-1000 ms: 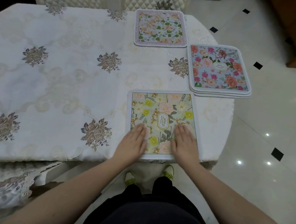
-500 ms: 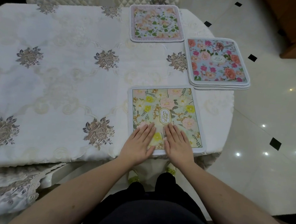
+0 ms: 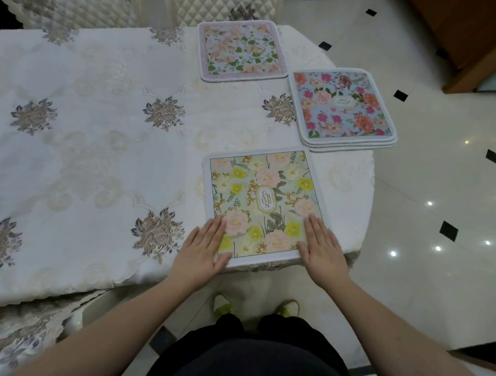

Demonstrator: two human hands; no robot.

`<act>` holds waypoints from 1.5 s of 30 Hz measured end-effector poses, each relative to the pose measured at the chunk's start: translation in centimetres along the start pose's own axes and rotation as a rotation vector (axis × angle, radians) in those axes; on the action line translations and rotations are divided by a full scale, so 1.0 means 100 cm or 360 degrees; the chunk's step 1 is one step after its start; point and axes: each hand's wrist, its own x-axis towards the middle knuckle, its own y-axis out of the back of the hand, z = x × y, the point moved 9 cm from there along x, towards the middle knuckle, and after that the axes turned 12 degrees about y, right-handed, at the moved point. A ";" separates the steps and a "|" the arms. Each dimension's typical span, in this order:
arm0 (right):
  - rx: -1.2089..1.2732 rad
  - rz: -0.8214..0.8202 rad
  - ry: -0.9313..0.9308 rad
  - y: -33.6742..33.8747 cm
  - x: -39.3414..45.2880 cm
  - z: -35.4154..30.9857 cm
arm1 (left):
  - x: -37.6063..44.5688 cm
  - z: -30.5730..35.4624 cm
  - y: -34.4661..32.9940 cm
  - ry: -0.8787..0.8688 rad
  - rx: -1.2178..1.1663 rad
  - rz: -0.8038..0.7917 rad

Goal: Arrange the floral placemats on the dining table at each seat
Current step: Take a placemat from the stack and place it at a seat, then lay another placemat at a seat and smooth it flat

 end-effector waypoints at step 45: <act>0.0177 0.0177 -0.0802 0.148 -0.138 0.220 | 0.047 0.419 0.141 -0.0778 0.0283 0.0382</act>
